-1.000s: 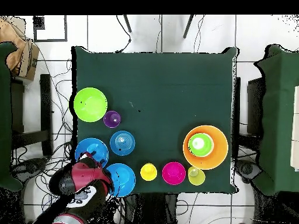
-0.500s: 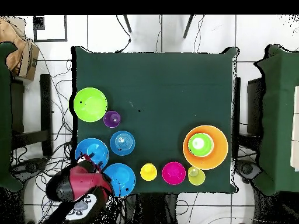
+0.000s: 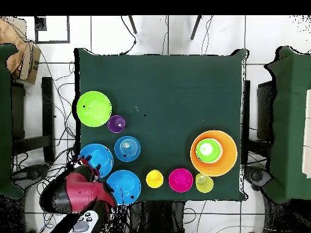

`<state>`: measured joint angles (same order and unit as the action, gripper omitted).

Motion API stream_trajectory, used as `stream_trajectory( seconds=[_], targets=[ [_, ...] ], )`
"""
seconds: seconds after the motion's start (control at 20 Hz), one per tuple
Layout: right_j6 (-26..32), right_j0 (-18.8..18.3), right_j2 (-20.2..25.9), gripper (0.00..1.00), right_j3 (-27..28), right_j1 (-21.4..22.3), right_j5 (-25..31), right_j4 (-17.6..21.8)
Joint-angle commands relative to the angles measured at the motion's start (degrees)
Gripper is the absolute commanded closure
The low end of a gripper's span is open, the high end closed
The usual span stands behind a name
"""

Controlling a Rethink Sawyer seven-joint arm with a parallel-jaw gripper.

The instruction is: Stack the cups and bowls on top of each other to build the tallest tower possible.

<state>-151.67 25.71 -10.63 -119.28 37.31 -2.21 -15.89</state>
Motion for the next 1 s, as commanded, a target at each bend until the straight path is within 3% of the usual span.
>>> stream_trajectory(
  seconds=[0.05, 1.0],
  targets=[
    [-9.5, -0.7, 5.1, 0.0, -2.0, -0.9, 2.9, -3.0],
    [-11.2, 3.6, 4.5, 0.0, -5.3, -3.6, -3.9, -2.5]
  ],
)
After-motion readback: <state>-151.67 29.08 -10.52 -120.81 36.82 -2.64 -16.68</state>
